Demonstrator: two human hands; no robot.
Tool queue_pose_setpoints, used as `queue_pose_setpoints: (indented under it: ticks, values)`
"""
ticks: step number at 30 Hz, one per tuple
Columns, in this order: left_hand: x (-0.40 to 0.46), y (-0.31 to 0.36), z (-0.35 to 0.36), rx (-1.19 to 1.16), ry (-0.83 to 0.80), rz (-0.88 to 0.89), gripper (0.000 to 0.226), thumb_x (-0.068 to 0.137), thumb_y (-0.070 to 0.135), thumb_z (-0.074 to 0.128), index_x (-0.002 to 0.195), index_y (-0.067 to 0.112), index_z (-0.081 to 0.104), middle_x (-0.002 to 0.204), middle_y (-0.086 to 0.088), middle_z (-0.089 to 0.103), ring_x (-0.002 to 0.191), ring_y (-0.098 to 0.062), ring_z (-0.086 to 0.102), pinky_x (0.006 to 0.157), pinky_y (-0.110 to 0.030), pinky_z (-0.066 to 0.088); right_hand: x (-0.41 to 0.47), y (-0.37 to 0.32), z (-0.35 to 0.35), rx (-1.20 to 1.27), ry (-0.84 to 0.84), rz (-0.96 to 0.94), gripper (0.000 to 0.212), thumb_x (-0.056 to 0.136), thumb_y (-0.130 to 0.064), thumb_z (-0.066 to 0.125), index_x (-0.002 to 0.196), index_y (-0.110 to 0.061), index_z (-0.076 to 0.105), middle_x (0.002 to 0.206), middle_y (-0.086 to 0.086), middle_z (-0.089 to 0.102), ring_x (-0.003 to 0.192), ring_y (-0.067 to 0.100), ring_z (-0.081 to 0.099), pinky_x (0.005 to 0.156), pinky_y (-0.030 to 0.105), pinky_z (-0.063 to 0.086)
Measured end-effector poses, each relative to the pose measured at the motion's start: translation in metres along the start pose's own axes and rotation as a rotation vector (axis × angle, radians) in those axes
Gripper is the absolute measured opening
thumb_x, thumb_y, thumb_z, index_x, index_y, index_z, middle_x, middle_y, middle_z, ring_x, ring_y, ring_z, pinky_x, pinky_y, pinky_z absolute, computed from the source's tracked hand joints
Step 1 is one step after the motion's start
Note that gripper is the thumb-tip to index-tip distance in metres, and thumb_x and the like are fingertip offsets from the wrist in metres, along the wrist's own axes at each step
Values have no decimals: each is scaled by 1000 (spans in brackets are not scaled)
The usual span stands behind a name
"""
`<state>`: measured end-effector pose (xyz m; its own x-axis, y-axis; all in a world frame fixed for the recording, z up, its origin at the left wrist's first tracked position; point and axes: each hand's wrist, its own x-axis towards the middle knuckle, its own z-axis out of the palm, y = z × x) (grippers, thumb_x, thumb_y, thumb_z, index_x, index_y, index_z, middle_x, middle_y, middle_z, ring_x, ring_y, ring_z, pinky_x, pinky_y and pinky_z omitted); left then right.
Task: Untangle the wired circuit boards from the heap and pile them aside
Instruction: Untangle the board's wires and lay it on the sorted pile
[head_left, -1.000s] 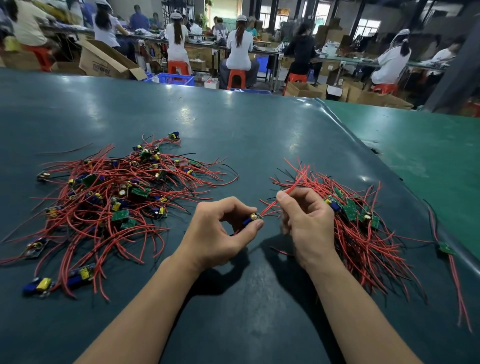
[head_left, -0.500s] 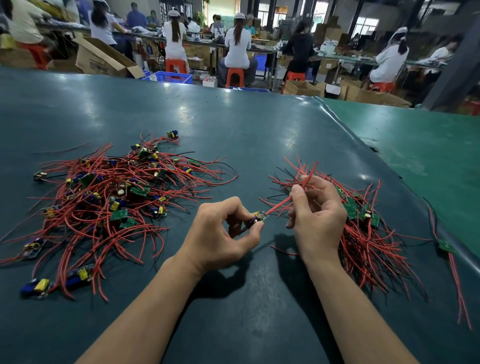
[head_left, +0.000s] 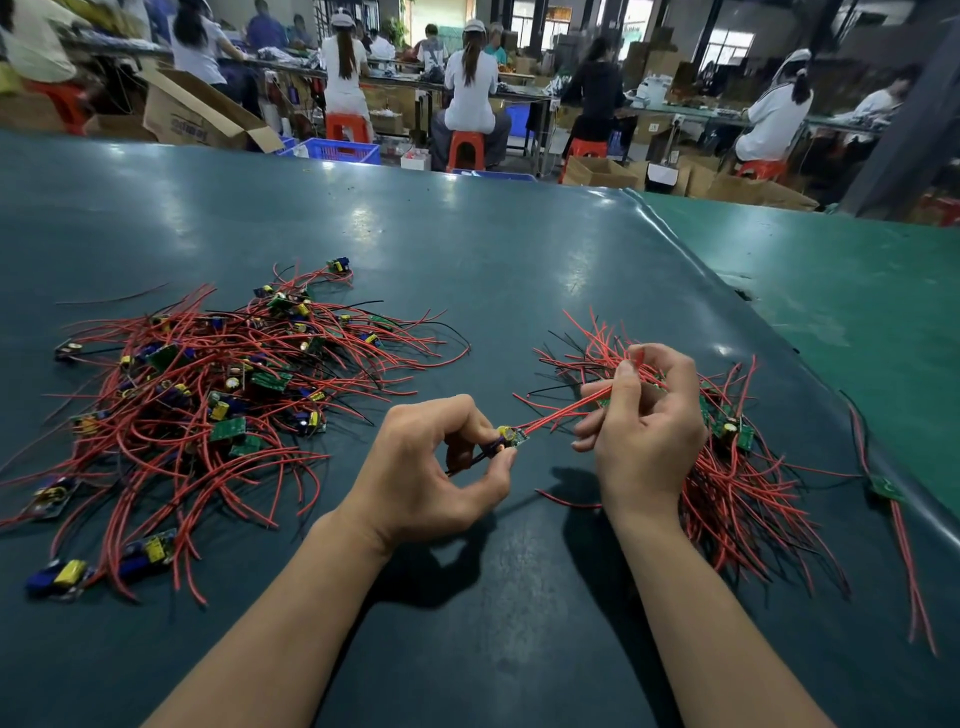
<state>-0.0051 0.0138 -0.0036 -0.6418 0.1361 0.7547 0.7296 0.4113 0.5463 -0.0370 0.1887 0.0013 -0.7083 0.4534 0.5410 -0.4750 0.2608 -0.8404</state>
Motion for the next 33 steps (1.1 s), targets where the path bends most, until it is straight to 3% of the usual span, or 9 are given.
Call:
queue_pose_setpoints:
  ticks: [5, 9, 13, 16, 18, 21, 25, 29, 33]
  values:
    - [1, -7, -2, 128, 26, 63, 16, 78, 10, 78, 88, 4, 66, 86, 2, 66, 75, -15, 56, 69, -21, 48, 3, -8, -3, 234, 1, 195, 5, 105, -27, 43, 107, -25, 46, 72, 13, 72, 35, 22, 57, 32, 24, 43]
    - [6, -16, -5, 406, 121, 53, 43, 84, 13, 72, 127, 9, 63, 109, 9, 69, 97, -22, 53, 89, -37, 41, 0, -11, 0, 359, -120, 360, 33, 105, -45, 32, 113, -17, 48, 68, 11, 71, 35, 19, 55, 32, 22, 42]
    - [7, -14, -1, 275, 199, 135, 31, 88, 2, 67, 119, 1, 65, 117, -3, 65, 104, -22, 58, 91, -37, 48, -8, -15, 7, 382, -403, 627, 57, 101, -50, 37, 80, -4, 65, 48, 11, 59, 30, 16, 47, 30, 16, 33]
    - [5, -10, 3, 150, 251, 158, 24, 86, 0, 69, 108, -4, 62, 114, -11, 64, 108, -22, 62, 90, -31, 50, -16, -19, 9, 299, -711, 694, 48, 92, -53, 51, 78, -14, 75, 47, 3, 54, 31, 11, 40, 35, 12, 24]
    - [3, -8, 5, 55, 239, 159, 23, 81, -2, 70, 101, -3, 60, 112, -15, 63, 107, -28, 63, 88, -37, 52, -20, -19, 10, 386, -771, 711, 35, 81, -55, 58, 78, -25, 77, 49, 1, 52, 35, 9, 38, 37, 13, 22]
    - [4, -6, 7, -1, 194, 135, 25, 78, -2, 73, 101, 1, 64, 111, -14, 60, 103, -26, 62, 82, -36, 54, -18, -18, 11, 576, -729, 718, 16, 77, -36, 68, 87, -27, 78, 59, -2, 54, 44, 6, 39, 37, 14, 25]
    - [6, -8, 7, -116, 141, 10, 24, 83, 7, 74, 105, 6, 66, 102, -7, 61, 91, -19, 63, 77, -33, 54, -13, -19, 8, 685, -638, 717, 21, 78, -31, 68, 93, -21, 78, 62, -4, 57, 39, 5, 42, 34, 13, 27]
    - [3, -5, 11, -253, 42, -176, 31, 79, 14, 78, 107, 6, 67, 98, -3, 70, 87, -18, 69, 80, -35, 57, -13, -19, 8, 556, -518, 654, 16, 88, -17, 65, 81, -16, 79, 58, -2, 58, 39, 6, 45, 34, 14, 29]
    - [4, -1, 12, -342, 85, -310, 26, 76, 19, 78, 100, 15, 70, 93, 2, 75, 84, -11, 72, 78, -21, 54, -14, -18, 8, 481, -487, 631, 9, 84, -20, 72, 83, -13, 78, 57, -2, 57, 40, 7, 43, 37, 15, 29]
